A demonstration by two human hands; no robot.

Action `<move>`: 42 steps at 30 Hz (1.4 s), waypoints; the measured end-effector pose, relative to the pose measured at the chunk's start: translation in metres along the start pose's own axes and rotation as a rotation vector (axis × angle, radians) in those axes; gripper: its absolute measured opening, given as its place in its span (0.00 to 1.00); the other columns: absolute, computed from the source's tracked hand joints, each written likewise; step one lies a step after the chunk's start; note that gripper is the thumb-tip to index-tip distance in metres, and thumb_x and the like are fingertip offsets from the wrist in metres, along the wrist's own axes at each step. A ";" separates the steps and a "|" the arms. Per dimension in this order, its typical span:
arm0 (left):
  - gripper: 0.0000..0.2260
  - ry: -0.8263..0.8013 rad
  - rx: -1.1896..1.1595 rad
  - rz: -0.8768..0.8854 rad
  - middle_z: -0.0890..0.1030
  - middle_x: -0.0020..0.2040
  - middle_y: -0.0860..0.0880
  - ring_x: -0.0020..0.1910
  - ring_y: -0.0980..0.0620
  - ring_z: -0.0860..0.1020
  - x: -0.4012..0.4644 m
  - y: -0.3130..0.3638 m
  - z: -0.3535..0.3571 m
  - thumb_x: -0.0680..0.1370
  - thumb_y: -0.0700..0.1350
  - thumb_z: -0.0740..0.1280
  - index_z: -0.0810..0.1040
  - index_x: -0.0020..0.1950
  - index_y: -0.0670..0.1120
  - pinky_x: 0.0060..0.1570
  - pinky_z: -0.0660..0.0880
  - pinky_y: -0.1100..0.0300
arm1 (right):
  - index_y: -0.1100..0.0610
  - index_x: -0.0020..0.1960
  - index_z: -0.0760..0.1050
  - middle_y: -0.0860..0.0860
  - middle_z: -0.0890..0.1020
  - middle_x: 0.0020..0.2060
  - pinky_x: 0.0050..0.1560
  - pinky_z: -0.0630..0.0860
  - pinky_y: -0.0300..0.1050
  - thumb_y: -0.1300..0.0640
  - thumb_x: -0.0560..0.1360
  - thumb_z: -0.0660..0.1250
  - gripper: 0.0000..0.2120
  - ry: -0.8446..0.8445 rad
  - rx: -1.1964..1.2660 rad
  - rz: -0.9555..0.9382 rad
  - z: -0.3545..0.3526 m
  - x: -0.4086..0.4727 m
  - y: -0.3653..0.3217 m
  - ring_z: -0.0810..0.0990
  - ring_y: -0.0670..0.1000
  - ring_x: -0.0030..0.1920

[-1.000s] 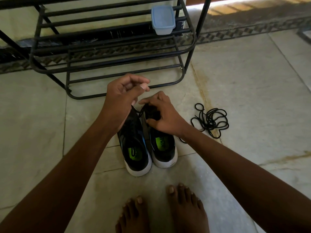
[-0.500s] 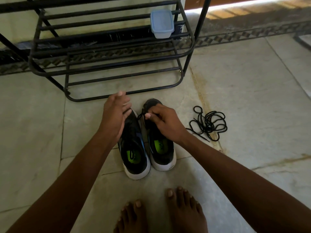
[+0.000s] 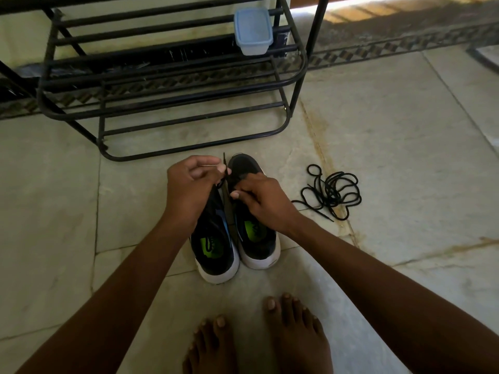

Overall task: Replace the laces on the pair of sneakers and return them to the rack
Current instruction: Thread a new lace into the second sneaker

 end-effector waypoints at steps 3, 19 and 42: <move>0.08 -0.057 -0.014 0.028 0.88 0.43 0.48 0.42 0.57 0.85 -0.001 0.005 0.004 0.78 0.42 0.74 0.83 0.56 0.42 0.39 0.76 0.70 | 0.60 0.44 0.80 0.54 0.81 0.39 0.45 0.67 0.41 0.57 0.79 0.66 0.09 0.012 -0.017 -0.015 -0.003 0.000 0.000 0.76 0.52 0.40; 0.06 -0.075 0.038 0.152 0.87 0.44 0.49 0.42 0.59 0.84 0.006 -0.002 0.006 0.81 0.39 0.70 0.85 0.56 0.43 0.41 0.75 0.70 | 0.58 0.43 0.79 0.49 0.79 0.37 0.48 0.66 0.37 0.54 0.81 0.68 0.10 0.069 -0.022 0.042 -0.012 -0.006 -0.006 0.73 0.43 0.41; 0.06 -0.138 0.122 0.124 0.86 0.44 0.52 0.38 0.57 0.82 -0.004 -0.020 0.016 0.81 0.43 0.70 0.87 0.54 0.45 0.38 0.74 0.70 | 0.59 0.46 0.82 0.54 0.82 0.39 0.38 0.81 0.49 0.59 0.76 0.67 0.05 0.095 -0.414 0.680 -0.033 -0.072 0.051 0.82 0.56 0.41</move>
Point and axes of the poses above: each hand's wrist, its own x-axis towards the middle knuckle, its own z-axis out of the palm, y = z × x, the point moved 3 cm from there along x, towards the middle knuckle
